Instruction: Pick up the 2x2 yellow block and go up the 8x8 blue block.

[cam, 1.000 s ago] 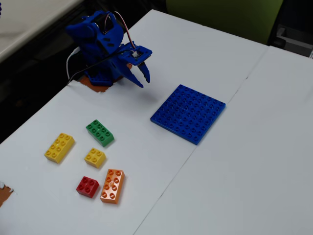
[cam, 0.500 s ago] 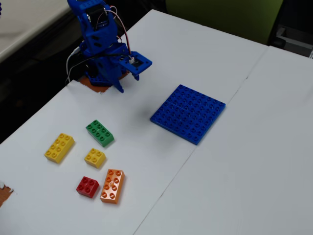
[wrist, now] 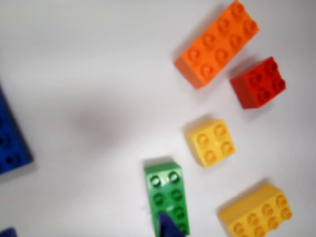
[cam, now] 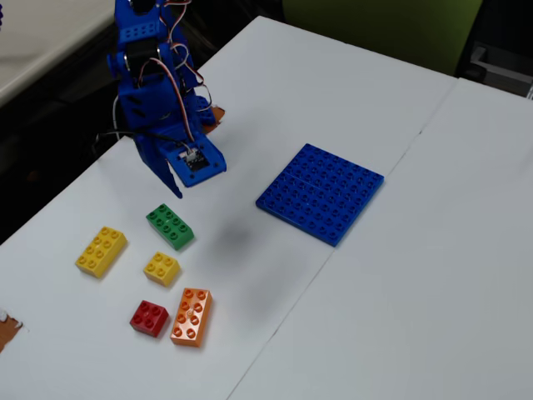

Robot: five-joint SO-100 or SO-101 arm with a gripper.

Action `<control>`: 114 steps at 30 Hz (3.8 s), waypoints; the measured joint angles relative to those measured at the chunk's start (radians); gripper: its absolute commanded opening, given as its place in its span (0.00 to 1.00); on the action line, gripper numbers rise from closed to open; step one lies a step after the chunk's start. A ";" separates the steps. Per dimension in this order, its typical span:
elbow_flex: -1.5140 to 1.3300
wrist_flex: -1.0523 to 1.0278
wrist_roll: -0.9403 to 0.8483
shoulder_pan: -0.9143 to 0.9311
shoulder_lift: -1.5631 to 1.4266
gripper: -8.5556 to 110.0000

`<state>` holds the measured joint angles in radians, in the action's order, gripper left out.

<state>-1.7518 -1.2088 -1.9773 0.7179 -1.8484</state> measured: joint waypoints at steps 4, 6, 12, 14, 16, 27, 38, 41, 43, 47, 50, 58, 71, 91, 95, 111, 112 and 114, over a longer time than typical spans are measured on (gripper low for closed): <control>0.000 0.140 -0.044 0.057 0.110 0.36; 0.000 0.210 -0.069 0.081 0.149 0.36; 0.005 0.354 -0.186 0.130 0.206 0.36; 0.005 0.387 -0.255 0.161 0.206 0.36; 0.006 0.420 -0.331 0.186 0.206 0.36; 0.006 0.603 -0.555 0.221 0.321 0.37; 0.009 0.589 -0.586 0.236 0.367 0.38; 0.009 0.575 -0.575 0.236 0.367 0.38; 0.012 0.569 -0.568 0.236 0.376 0.38; 0.012 0.551 -0.433 0.235 0.380 0.36; 0.012 0.494 -0.250 0.235 0.379 0.35; 0.012 0.407 -0.104 0.238 0.324 0.34; 0.012 0.391 0.224 0.264 0.275 0.37; 0.299 0.170 0.591 0.307 0.540 0.38; 0.345 0.135 0.629 0.293 0.574 0.36; 0.423 0.115 0.653 0.256 0.680 0.28; 0.425 0.115 0.653 0.255 0.680 0.27; 0.425 0.115 0.653 0.250 0.680 0.25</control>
<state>-1.3269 -1.0937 -1.3238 0.9679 -1.1689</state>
